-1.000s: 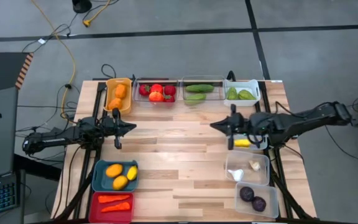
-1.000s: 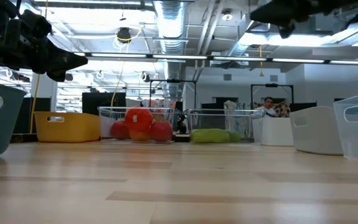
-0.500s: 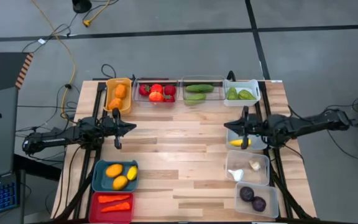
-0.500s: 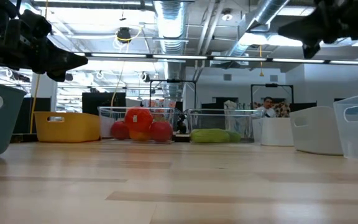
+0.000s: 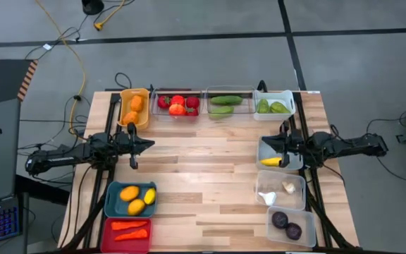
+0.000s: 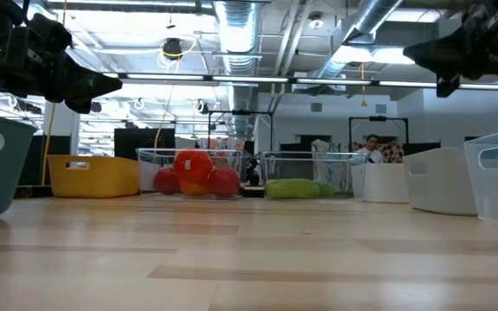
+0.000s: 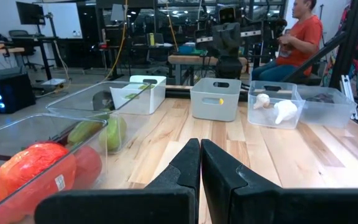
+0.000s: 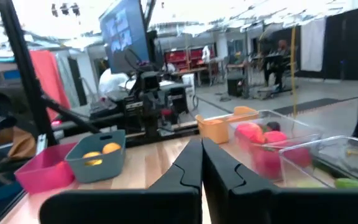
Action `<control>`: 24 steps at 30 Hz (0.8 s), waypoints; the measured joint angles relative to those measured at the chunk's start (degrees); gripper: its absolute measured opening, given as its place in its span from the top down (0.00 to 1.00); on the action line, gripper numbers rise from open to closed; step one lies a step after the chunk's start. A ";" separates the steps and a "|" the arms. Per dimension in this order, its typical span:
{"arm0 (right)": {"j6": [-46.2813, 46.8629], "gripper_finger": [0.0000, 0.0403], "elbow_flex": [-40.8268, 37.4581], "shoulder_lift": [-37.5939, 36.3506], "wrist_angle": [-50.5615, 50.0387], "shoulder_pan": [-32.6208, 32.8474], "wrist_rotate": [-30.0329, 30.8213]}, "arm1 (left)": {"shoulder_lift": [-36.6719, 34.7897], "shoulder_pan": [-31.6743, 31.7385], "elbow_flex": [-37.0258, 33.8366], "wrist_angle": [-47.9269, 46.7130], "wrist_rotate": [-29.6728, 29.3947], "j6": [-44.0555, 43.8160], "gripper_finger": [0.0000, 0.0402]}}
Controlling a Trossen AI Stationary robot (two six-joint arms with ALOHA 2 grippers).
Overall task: Sort produce into baskets
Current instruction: Return to Home Position
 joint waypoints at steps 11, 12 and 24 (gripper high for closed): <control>0.04 0.93 -4.83 -6.51 -0.03 -7.99 -9.18 | 0.00 0.00 0.00 0.00 0.00 0.02 1.00; 0.04 0.93 -4.89 -6.49 -0.69 -8.58 -9.68 | 0.00 -0.02 0.00 0.00 0.00 0.02 1.00; 0.03 0.93 -4.74 -6.51 -8.32 -10.62 -11.66 | 0.00 0.00 0.00 0.00 0.00 0.02 1.00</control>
